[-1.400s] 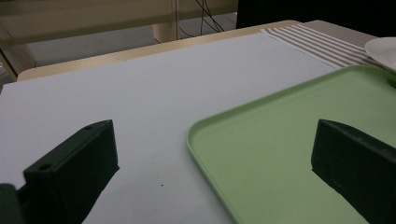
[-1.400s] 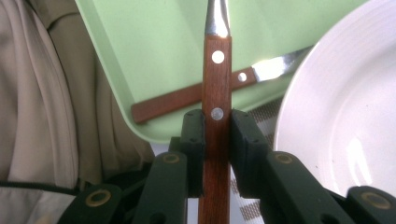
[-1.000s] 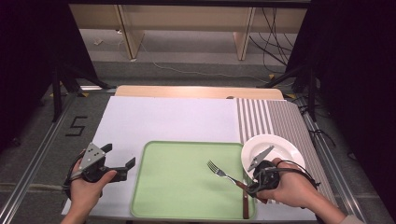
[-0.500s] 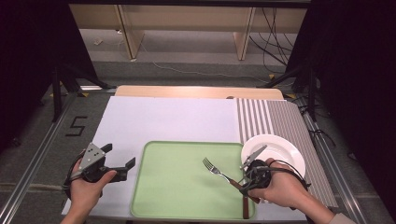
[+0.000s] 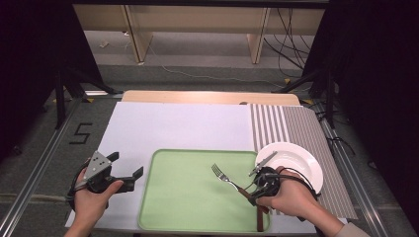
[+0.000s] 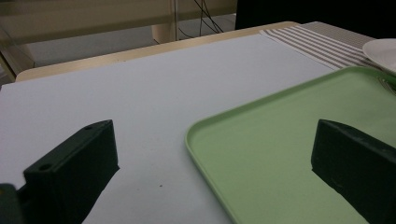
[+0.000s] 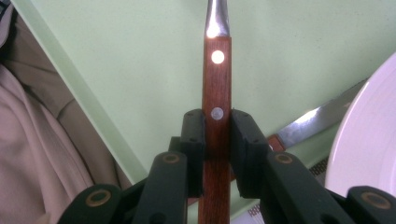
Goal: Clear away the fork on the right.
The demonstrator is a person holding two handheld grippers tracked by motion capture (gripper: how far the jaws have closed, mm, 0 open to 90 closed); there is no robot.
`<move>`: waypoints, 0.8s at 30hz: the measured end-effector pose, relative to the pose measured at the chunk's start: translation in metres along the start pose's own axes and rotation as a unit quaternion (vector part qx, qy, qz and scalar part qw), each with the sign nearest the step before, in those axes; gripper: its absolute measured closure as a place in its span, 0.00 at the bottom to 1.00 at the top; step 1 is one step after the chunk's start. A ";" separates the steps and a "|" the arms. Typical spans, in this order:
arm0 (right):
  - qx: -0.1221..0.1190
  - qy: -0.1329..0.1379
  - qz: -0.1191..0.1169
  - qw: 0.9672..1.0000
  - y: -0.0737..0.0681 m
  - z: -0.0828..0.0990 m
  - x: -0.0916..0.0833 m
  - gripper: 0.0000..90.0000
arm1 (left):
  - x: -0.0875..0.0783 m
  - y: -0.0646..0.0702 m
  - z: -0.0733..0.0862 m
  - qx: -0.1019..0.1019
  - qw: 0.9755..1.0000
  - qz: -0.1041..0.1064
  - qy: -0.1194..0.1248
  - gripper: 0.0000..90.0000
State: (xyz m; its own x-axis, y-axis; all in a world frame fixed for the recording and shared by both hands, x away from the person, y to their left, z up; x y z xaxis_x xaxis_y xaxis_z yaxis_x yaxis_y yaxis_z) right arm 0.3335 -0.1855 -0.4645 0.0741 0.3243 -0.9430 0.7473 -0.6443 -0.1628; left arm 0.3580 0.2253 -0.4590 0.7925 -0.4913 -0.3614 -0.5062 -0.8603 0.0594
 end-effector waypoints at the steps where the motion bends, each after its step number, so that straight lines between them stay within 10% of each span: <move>1: 0.001 0.001 -0.002 1.000 0.000 -0.001 0.001 0.86 | 0.000 0.000 0.000 -0.001 1.000 0.001 0.001 0.00; 24: 0.031 -0.009 -0.022 0.999 -0.008 -0.018 0.024 0.85 | 0.000 0.000 0.000 -0.002 1.000 0.004 0.001 0.00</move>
State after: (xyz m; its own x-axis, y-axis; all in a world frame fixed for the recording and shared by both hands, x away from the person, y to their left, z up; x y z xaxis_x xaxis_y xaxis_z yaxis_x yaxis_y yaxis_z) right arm 0.3415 -0.1597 -0.4809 0.0298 0.3423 -0.9391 0.7077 -0.6707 -0.2220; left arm 0.3581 0.2253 -0.4591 0.7891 -0.4986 -0.3587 -0.5114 -0.8568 0.0660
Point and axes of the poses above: each handheld gripper's, and its own axes: x roughly forward along the jaws, z roughly out of its underside, y roughly to its right, the point moved 5 cm from there along x, roughly forward along the jaws, and after that the axes turned 1 degree about z, right-handed, at the moved point
